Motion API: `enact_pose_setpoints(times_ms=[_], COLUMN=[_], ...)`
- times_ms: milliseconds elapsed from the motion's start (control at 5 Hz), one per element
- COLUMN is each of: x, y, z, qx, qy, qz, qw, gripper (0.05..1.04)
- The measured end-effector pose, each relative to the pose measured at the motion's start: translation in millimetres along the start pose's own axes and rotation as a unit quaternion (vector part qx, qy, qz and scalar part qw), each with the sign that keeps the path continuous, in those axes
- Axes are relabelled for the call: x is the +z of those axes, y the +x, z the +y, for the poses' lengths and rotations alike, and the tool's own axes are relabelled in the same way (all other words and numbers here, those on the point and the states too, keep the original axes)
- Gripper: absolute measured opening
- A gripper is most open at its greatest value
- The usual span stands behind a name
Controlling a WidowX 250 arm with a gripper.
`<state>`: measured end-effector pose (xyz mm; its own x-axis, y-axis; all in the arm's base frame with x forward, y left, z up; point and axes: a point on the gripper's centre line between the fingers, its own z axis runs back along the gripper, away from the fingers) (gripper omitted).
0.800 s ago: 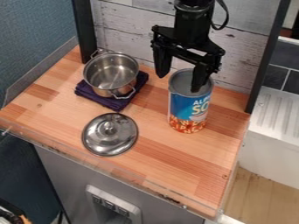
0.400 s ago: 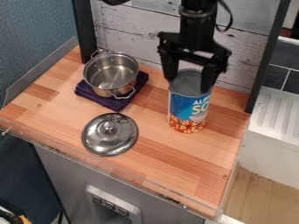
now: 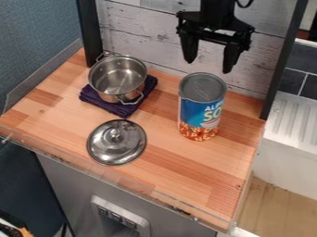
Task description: Move the blue can to the bottom right side of the table
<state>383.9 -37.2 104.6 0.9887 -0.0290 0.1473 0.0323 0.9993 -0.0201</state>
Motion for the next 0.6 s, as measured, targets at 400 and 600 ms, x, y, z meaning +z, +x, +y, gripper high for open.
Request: enact_pose_setpoints(times_ms=[400,600], x=[-29.5,-41.4], y=[13.2,13.8], z=[3.6,3.3], qx=[0.002,0.002], qy=[0.012,0.013], qz=[0.013,0.018], qw=[0.9998,0.9998], gripper=[0.999,0.999])
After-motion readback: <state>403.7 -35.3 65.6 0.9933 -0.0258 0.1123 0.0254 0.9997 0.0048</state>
